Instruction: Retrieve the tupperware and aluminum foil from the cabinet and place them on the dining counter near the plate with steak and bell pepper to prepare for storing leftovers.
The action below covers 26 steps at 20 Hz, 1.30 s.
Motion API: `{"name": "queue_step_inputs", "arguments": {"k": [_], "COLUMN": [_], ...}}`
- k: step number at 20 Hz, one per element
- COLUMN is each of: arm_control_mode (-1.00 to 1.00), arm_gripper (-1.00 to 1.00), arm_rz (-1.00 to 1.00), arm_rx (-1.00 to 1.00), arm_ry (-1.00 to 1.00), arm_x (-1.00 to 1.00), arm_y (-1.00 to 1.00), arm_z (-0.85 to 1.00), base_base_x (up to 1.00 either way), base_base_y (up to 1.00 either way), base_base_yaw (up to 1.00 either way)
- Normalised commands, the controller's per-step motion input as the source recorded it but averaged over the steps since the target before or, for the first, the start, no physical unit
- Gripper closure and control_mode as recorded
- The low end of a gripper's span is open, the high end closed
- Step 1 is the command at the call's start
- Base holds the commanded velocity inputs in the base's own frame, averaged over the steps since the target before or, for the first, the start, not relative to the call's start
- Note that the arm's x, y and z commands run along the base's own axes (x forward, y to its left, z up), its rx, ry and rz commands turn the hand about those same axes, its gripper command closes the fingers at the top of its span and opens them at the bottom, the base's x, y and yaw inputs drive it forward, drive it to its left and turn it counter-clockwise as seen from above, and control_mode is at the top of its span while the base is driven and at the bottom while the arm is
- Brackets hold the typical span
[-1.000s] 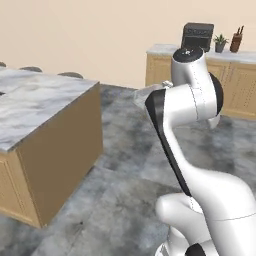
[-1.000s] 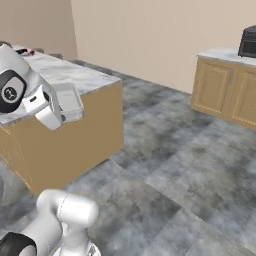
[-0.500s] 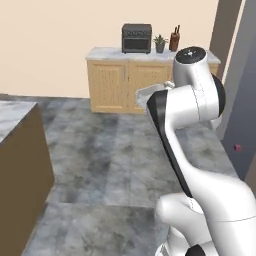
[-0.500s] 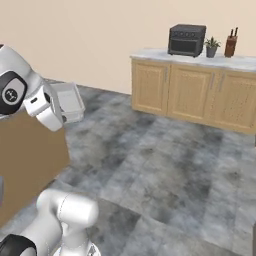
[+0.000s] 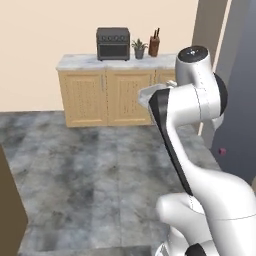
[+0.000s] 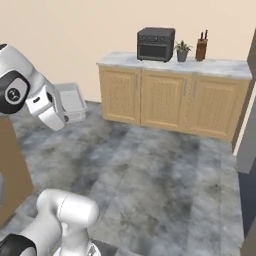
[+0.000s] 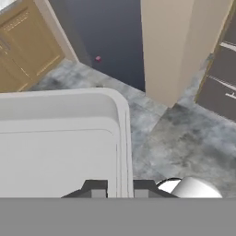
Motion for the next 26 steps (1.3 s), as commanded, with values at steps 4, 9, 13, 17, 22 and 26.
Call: {"name": "queue_step_inputs", "arguments": {"k": [4, 9, 13, 17, 22, 26], "arm_control_mode": [1.0, 1.0, 1.0, 1.0, 1.0, 1.0], "arm_gripper": [1.0, 1.0, 1.0, 1.0, 1.0, 1.0], "arm_rz": [0.0, 0.0, 0.0, 0.0, 0.0, 0.0], "arm_rx": [0.0, 0.0, 0.0, 0.0, 0.0, 0.0], "arm_ry": [0.0, 0.0, 0.0, 0.0, 0.0, 0.0], "arm_x": [0.0, 0.0, 0.0, 0.0, 0.0, 0.0], "arm_y": [0.0, 0.0, 0.0, 0.0, 0.0, 0.0], "arm_z": [0.0, 0.0, 0.0, 0.0, 0.0, 0.0], "base_base_x": [1.0, 1.0, 1.0, 1.0, 0.99, 0.91], "base_base_y": [0.26, 0.18, 0.26, 0.22, 0.22, 0.3], "base_base_yaw": [0.02, 0.11, 0.18, 0.28, 0.38, 0.47]}}
